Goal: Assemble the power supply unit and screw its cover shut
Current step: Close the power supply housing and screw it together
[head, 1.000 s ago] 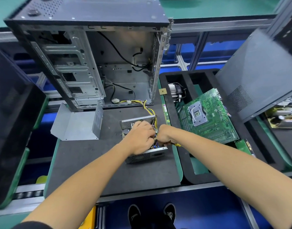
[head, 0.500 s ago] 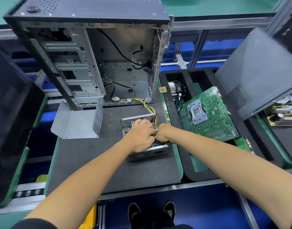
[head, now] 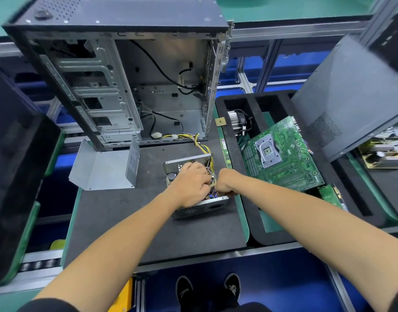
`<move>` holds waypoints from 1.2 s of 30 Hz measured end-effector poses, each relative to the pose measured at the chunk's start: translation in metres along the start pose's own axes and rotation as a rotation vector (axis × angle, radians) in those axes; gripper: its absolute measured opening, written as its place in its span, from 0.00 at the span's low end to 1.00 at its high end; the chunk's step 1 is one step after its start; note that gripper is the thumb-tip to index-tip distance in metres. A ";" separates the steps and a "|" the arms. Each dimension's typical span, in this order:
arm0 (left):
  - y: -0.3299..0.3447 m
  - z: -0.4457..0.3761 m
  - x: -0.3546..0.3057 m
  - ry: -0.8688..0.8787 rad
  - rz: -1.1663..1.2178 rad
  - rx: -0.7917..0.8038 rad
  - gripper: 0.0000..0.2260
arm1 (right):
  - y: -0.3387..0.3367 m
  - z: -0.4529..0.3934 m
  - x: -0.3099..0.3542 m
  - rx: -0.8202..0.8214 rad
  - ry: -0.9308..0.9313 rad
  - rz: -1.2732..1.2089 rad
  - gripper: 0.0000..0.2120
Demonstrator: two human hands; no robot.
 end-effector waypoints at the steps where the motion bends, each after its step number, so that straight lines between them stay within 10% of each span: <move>1: 0.000 0.000 0.000 0.003 -0.007 -0.001 0.14 | -0.001 0.000 0.000 0.008 -0.007 0.014 0.13; 7: -0.005 0.002 -0.002 0.011 -0.037 -0.009 0.14 | -0.025 0.010 -0.001 0.078 -0.029 0.125 0.15; 13: -0.033 0.007 -0.003 -0.011 -0.029 -0.187 0.08 | -0.109 0.033 0.001 -0.358 -0.131 -0.056 0.11; 21: -0.113 0.061 0.103 -0.789 -0.024 -0.593 0.06 | -0.112 0.018 0.058 -0.452 -0.346 -0.049 0.12; 25: -0.102 0.082 0.147 -1.068 0.166 -0.371 0.14 | -0.111 0.002 0.059 -0.458 -0.278 -0.078 0.12; 36: -0.080 0.063 0.152 -0.956 0.114 -0.179 0.06 | -0.103 -0.024 0.014 -0.307 0.010 -0.259 0.06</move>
Point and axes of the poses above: each hand's wrist, its own z-axis away from the middle knuckle, its own y-axis out of the palm, x = y × z, the point moved 4 cm from there along -z, towards the middle knuckle, and after that the axes turned 5 degrees about z, right-handed, at the moved point
